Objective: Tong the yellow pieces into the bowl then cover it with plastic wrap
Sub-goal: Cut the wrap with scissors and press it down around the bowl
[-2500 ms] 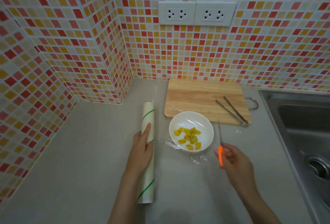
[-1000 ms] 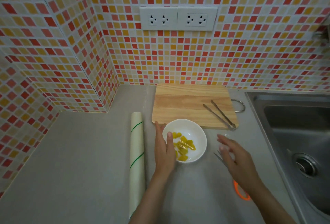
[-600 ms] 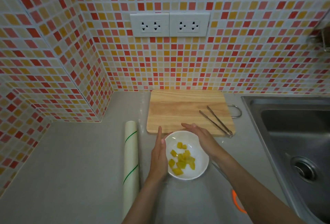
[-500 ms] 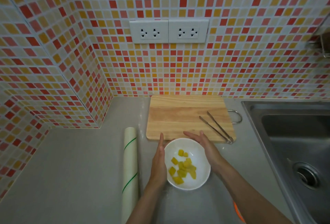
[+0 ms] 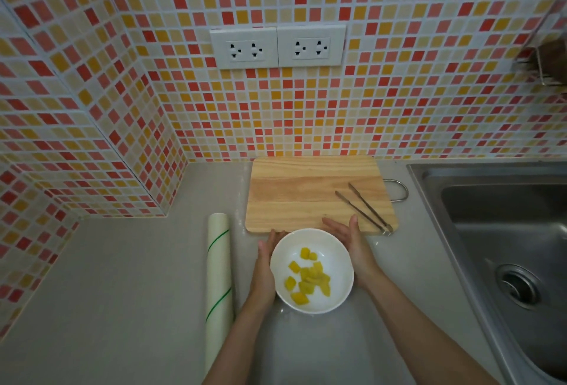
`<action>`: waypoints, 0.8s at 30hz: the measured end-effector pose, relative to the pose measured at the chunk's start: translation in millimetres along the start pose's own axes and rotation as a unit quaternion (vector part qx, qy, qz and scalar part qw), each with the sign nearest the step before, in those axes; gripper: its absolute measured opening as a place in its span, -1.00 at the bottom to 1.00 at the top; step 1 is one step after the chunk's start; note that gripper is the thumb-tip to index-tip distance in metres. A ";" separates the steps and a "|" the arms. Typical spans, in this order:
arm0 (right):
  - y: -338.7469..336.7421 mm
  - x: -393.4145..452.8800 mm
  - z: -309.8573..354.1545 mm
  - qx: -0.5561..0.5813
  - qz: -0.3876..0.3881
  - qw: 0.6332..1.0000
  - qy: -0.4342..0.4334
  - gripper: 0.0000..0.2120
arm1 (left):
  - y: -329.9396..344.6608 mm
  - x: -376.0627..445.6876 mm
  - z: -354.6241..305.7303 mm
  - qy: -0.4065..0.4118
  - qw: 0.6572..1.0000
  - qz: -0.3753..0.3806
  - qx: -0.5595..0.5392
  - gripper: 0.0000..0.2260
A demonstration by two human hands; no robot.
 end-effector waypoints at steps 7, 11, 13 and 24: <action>-10.1 -20.0 1.1 0.014 -0.014 0.998 -0.066 -0.45 | -30.1 -48.6 24.3 0.100 0.961 -0.256 0.004 -0.61; 10.1 -36.8 -23.4 0.040 -0.002 0.998 -0.051 -0.39 | 0.4 -56.8 64.4 0.047 0.975 -0.198 -0.093 -0.38; 13.7 -48.4 -25.2 0.054 -0.028 0.995 -0.078 -0.38 | 1.0 -52.5 67.0 0.058 0.966 -0.228 -0.106 -0.45; -7.3 -57.1 -26.5 -0.023 -0.141 0.983 -0.117 -0.51 | -2.7 -41.1 52.3 0.006 0.959 -0.230 -0.167 -0.50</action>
Point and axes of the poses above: each hand's wrist, its own x-axis towards the middle knuckle, its own y-axis out of the palm, z = x × y, the point moved 7 cm from there along x, towards the middle knuckle, and after that the axes turned 7 degrees about -y, right-handed, at the moved point
